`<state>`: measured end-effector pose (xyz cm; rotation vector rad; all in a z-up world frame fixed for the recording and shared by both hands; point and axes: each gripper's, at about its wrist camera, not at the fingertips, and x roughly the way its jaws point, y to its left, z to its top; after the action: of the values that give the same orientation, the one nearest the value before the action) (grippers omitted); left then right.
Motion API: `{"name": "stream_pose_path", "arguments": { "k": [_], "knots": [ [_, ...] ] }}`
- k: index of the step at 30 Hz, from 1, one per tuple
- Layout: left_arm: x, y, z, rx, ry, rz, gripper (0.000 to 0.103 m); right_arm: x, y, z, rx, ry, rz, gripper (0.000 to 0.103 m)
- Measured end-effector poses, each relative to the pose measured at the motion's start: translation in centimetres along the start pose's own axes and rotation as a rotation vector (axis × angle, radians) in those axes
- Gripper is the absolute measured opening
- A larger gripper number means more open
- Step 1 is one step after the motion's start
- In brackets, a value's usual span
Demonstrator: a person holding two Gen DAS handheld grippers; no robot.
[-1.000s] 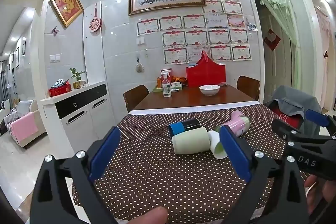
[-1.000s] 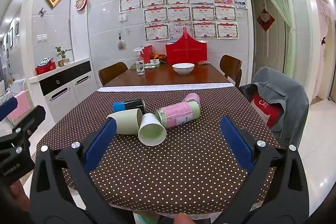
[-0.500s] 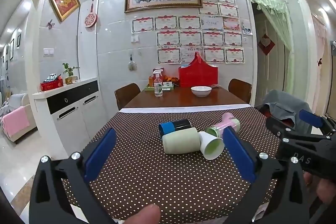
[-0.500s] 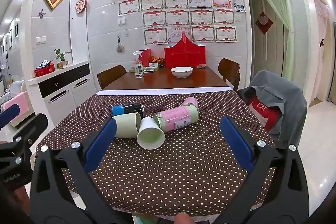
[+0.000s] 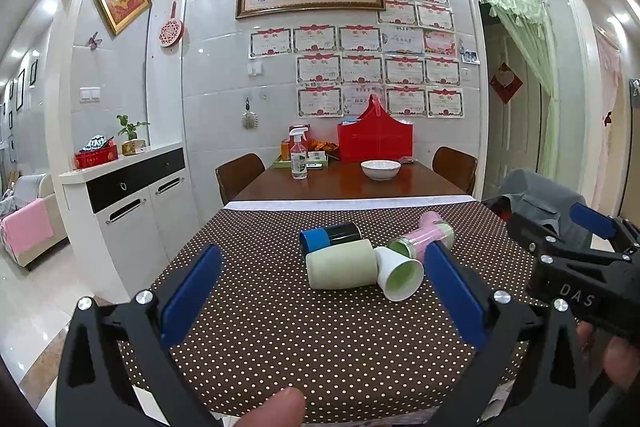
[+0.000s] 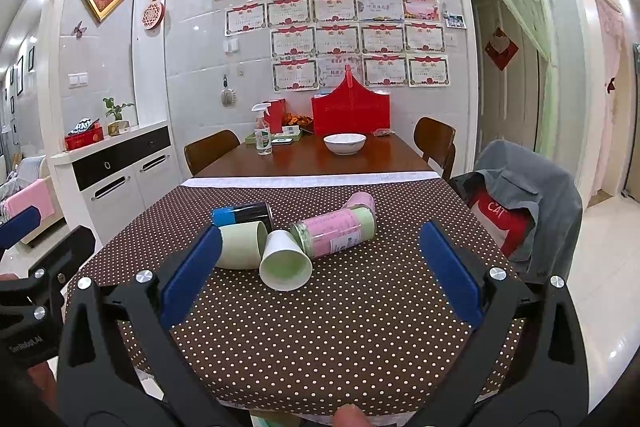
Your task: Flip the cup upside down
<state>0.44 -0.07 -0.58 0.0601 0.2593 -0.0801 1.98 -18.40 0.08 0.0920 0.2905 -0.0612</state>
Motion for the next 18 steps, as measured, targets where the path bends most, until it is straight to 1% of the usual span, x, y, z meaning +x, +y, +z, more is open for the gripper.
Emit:
{"name": "stream_pose_path", "arguments": {
  "k": [18],
  "knots": [
    [-0.37,0.46,0.08,-0.004,-0.012,0.021,0.099,-0.34,0.14,0.41,-0.006,-0.011,0.002,0.097]
  ]
}}
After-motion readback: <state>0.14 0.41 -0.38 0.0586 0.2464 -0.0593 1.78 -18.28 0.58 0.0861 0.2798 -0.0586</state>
